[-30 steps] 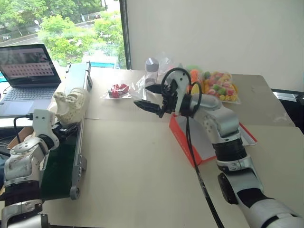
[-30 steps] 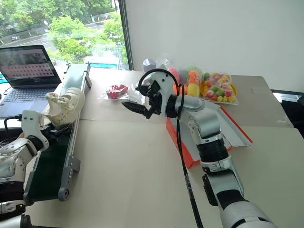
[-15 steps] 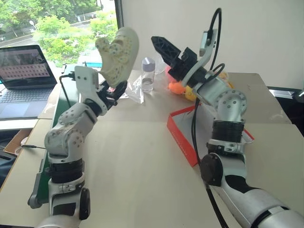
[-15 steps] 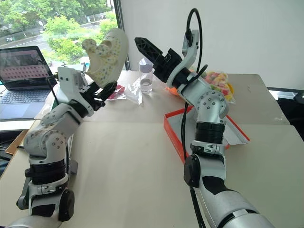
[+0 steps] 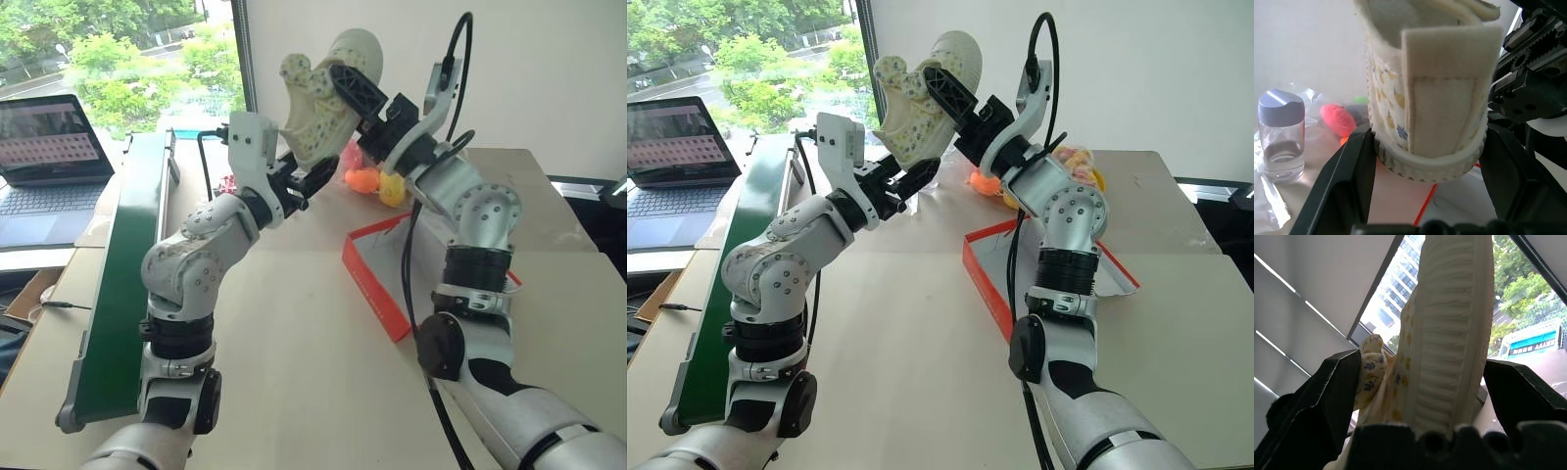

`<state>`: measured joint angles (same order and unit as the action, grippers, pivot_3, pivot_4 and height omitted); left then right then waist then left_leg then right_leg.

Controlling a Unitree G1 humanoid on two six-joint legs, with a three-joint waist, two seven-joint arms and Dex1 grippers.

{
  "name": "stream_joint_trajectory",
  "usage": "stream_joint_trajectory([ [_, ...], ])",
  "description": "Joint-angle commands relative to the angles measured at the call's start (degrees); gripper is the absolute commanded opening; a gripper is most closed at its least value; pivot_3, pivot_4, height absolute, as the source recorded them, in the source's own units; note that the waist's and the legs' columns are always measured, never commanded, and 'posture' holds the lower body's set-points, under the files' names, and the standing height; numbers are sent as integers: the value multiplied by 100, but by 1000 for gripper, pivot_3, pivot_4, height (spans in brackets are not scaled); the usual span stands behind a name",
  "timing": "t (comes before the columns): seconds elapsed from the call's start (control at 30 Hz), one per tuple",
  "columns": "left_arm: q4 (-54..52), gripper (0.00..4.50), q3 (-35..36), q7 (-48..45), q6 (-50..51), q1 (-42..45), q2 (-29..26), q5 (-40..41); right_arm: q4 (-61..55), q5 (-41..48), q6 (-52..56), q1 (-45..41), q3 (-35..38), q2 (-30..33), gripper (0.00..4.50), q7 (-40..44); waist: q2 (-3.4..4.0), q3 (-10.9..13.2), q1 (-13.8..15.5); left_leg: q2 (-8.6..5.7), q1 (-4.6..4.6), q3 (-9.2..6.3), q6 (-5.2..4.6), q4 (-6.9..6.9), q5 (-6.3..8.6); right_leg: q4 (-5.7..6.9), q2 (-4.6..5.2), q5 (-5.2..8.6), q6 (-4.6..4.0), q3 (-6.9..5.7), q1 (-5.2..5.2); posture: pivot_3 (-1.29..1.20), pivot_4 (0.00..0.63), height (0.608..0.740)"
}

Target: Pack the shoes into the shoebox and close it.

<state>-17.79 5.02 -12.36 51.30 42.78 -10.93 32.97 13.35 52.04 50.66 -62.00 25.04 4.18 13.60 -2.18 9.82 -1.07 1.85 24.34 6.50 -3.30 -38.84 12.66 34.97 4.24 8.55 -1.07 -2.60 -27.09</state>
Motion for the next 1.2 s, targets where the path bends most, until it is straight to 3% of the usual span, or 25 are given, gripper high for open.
stream_joint_trajectory([
  [0.03,-352,2618,-69,-78,31,215,22,178,-98,88,-148,-58,-48,33,3988,2,0,0,0,0,0,0,0,0,0,0,-1,0,0,0,0,0,150,740],
  [0.1,-366,2618,-78,-91,51,196,-7,180,-83,102,-168,-59,-34,27,3547,3,0,0,0,0,0,0,0,0,-1,1,-1,0,0,0,0,0,150,740],
  [0.3,-545,2618,-124,-182,472,-1,-260,314,-17,108,-251,-118,6,39,1398,-17,0,0,0,0,0,0,0,0,-1,0,0,0,0,2,0,0,150,740],
  [0.37,-620,2618,-86,-213,596,-31,-345,375,2,92,-293,-132,9,56,937,-39,0,0,2,0,0,0,0,0,-1,0,0,0,0,1,0,0,150,740],
  [0.43,-664,3541,141,-362,789,-67,-512,620,22,62,-341,-153,10,123,665,-41,0,0,4,0,0,0,0,0,-1,0,0,0,0,1,0,0,150,740],
  [0.53,-750,4486,245,-674,1057,-79,-946,869,68,45,-376,-198,39,255,576,-55,1,1,3,0,1,0,0,1,-1,0,0,0,1,0,0,0,150,740],
  [0.8,-898,4500,20,-1645,1231,-52,-2054,1196,96,-305,-326,-327,-302,1163,548,380,2,1,12,-1,0,0,0,1,-1,-1,1,12,20,0,0,0,150,740],
  [0.93,-979,4500,-424,-2013,1204,-223,-2539,1009,-435,-1782,56,133,-2501,3380,544,2176,10,8,53,-11,3,0,-5,0,1,-7,8,23,34,0,1,0,150,740],
  [0.97,-985,4500,-505,-2057,1180,-259,-2600,975,-524,-1908,107,207,-2804,3696,537,2489,10,8,58,-16,4,-1,-9,2,4,-12,12,27,40,0,1,0,150,740],
  [1.2,-834,4500,-749,-1981,993,-308,-2598,612,-707,-2475,-83,784,-3571,4357,533,3535,2,13,-34,-13,-11,12,-19,2,12,-8,3,32,52,31,3,0,150,740],
])
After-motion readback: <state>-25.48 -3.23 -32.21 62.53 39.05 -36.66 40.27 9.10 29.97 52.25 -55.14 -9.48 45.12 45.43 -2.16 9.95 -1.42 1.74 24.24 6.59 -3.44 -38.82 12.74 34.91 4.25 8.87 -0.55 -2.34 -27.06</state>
